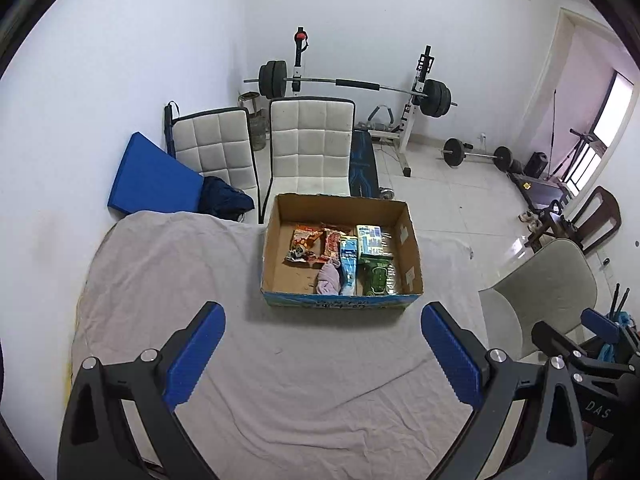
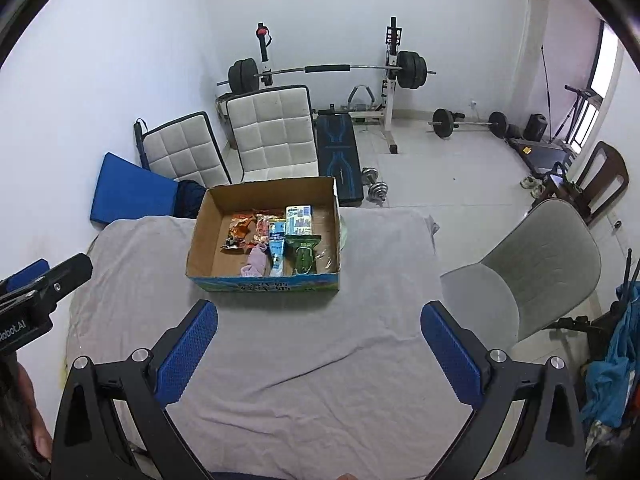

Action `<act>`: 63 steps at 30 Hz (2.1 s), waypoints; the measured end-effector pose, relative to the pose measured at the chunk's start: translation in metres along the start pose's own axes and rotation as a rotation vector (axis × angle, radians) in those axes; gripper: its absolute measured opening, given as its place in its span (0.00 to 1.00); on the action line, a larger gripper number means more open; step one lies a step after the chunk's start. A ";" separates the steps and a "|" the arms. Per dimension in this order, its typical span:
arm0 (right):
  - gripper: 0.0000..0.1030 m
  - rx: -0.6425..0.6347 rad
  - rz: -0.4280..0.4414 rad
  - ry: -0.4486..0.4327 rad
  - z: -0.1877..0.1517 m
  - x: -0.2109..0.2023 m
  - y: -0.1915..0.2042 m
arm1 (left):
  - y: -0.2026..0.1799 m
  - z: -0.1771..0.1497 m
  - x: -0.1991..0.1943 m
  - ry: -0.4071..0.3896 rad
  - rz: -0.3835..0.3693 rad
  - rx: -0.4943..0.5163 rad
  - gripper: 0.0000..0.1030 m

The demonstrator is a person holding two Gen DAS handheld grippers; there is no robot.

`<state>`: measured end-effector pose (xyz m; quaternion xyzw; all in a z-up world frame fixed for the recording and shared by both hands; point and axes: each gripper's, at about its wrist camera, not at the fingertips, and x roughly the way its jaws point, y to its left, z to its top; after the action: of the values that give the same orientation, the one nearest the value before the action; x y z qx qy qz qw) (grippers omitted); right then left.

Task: Organize soft objects

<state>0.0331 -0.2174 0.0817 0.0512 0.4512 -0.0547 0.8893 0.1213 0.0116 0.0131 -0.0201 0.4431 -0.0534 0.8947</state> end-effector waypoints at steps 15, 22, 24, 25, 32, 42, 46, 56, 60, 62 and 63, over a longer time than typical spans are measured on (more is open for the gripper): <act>1.00 0.000 -0.015 -0.059 0.027 0.013 0.015 | 0.002 0.012 0.012 -0.059 0.059 0.015 1.00; 1.00 -0.007 -0.023 -0.070 0.036 0.020 0.022 | 0.003 0.014 0.014 -0.060 0.069 0.017 1.00; 1.00 -0.011 -0.027 -0.075 0.038 0.019 0.023 | 0.003 0.014 0.016 -0.062 0.075 0.020 1.00; 1.00 -0.015 -0.029 -0.078 0.038 0.019 0.024 | 0.003 0.014 0.016 -0.061 0.074 0.020 1.00; 1.00 -0.023 -0.033 -0.082 0.039 0.019 0.026 | 0.004 0.014 0.018 -0.066 0.071 0.017 1.00; 1.00 -0.013 -0.039 -0.082 0.039 0.021 0.022 | 0.005 0.012 0.017 -0.068 0.076 0.012 1.00; 1.00 -0.014 -0.040 -0.083 0.040 0.021 0.021 | 0.005 0.012 0.018 -0.064 0.077 0.010 1.00; 1.00 -0.016 -0.045 -0.087 0.039 0.020 0.022 | 0.006 0.013 0.019 -0.065 0.081 0.005 1.00; 1.00 -0.016 -0.047 -0.089 0.039 0.020 0.022 | 0.007 0.013 0.019 -0.066 0.083 0.004 1.00; 1.00 -0.016 -0.047 -0.088 0.038 0.020 0.022 | 0.008 0.013 0.019 -0.063 0.084 -0.002 1.00; 1.00 -0.014 -0.048 -0.089 0.038 0.020 0.023 | 0.009 0.014 0.019 -0.064 0.085 -0.007 1.00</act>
<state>0.0786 -0.2014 0.0893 0.0317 0.4128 -0.0751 0.9072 0.1445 0.0182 0.0053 -0.0062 0.4150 -0.0131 0.9097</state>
